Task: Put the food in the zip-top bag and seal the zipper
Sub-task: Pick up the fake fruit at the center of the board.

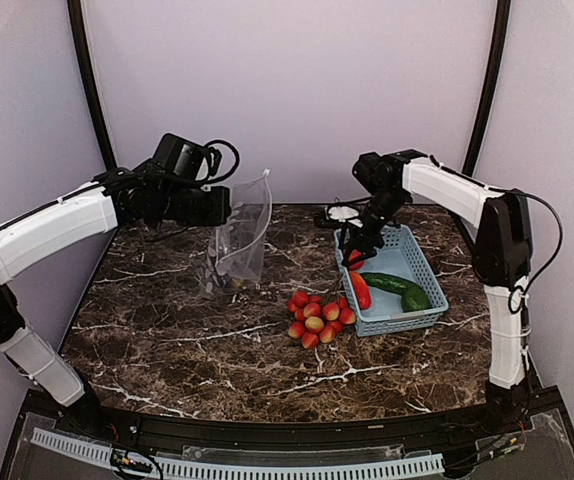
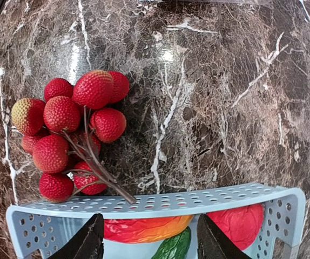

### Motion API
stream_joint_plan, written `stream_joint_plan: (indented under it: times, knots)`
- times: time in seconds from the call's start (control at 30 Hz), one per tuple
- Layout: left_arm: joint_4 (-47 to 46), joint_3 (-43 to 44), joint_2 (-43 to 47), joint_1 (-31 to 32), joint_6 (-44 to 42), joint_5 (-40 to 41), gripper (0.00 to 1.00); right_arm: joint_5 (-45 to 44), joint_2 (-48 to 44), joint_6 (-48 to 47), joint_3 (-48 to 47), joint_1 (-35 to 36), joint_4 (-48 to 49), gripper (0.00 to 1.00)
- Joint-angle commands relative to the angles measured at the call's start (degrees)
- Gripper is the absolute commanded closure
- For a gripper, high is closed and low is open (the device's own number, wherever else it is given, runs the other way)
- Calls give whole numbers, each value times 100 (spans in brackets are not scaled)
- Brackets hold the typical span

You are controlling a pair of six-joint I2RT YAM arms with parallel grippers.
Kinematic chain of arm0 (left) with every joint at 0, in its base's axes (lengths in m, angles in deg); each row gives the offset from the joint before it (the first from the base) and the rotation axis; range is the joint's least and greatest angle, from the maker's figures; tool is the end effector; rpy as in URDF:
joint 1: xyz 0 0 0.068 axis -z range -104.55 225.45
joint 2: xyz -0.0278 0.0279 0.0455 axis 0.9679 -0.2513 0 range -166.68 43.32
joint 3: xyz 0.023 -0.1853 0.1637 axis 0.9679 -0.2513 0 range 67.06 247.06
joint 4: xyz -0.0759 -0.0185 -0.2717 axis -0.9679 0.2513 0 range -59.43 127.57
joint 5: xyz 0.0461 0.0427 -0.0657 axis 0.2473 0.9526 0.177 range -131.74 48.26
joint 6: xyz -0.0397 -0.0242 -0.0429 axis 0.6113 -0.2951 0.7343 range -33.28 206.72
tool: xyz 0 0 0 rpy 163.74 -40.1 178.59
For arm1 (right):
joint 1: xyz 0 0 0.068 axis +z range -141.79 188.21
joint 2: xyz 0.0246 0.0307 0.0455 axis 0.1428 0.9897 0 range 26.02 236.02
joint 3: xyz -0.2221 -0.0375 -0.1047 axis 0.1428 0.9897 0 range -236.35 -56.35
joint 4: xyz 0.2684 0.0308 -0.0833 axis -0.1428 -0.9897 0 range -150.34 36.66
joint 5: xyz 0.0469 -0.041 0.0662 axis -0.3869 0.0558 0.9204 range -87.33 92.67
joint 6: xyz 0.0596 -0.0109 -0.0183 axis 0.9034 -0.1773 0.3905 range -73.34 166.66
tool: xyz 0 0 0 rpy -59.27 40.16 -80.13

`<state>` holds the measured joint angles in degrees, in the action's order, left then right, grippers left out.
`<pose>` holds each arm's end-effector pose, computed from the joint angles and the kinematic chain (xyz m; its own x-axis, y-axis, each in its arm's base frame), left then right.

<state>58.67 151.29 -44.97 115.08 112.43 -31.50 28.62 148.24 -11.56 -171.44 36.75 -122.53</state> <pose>0.3037 -0.2404 0.3280 -0.5913 -0.0645 -0.8039 0.2832 0.9167 -0.2819 0.3834 0.2327 0.2274 -0.0071 -0.8739 -0.4861 -0.9997 -0.0046 0.0229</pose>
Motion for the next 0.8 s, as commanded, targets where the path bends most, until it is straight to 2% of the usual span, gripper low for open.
stream_joint_plan:
  times: [0.0, 0.3, 0.5, 0.63, 0.77]
  knots:
    - [-233, -219, 361, -26, 136, -115, 99, -182, 465, -768, -367, 55, -472, 44]
    - [-216, -357, 706, -26, 276, 21, 99, -256, 817, -1154, -501, 289, -1082, 45]
    - [-327, -497, 880, -26, 277, 131, 99, -586, 951, -1178, -558, 377, -1188, 54]
    - [-359, -528, 901, -26, 257, 121, 99, -591, 1104, -1141, -862, 381, -1399, 72]
    - [-393, -539, 853, -31, 234, 109, 99, -552, 1119, -1114, -1016, 397, -1613, 100]
